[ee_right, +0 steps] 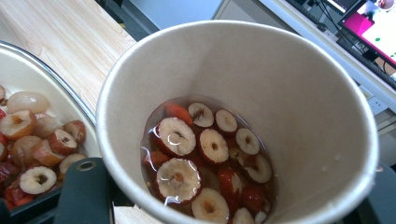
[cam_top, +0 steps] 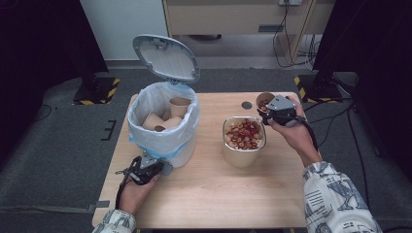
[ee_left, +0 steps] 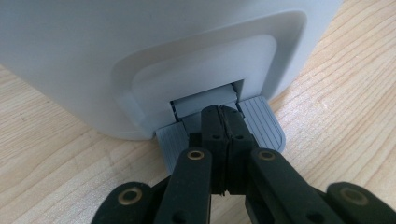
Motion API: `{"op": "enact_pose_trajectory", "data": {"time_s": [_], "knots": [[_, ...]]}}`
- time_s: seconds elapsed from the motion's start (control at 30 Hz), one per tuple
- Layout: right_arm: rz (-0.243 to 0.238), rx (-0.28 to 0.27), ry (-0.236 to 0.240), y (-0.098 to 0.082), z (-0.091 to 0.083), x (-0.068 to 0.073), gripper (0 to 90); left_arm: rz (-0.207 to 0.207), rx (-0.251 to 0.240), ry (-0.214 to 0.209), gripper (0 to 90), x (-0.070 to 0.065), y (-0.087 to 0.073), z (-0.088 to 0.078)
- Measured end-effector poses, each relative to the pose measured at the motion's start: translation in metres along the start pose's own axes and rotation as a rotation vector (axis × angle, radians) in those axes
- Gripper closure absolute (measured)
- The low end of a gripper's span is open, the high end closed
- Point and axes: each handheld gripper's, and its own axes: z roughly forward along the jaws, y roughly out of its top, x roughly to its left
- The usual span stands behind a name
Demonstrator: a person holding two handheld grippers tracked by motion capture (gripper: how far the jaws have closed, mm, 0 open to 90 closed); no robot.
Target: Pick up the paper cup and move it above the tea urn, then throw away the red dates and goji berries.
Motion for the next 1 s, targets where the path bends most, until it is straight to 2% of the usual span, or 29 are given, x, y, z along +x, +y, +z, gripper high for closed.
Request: {"op": "enact_pose_trajectory", "data": {"time_s": [0.37, 0.6, 0.87, 1.0], "knots": [[-0.019, -0.007, 0.007, 0.004, 0.002, 0.004, 31.8, 0.0, 0.0, 0.0, 88.6, 0.0, 0.0, 0.0], [-0.063, -0.015, 0.007, 0.01, 0.001, 0.009, 31.5, 0.0, 0.0, -0.001, 88.6, 0.0, 0.0, 0.0], [-0.071, -0.022, 0.012, 0.013, 0.001, 0.012, 31.5, 0.0, 0.0, 0.0, 88.6, 0.0, 0.0, 0.0], [-0.101, -0.023, 0.006, 0.015, 0.0, 0.015, 31.4, 0.0, 0.0, -0.001, 88.6, 0.0, 0.0, 0.0]]}}
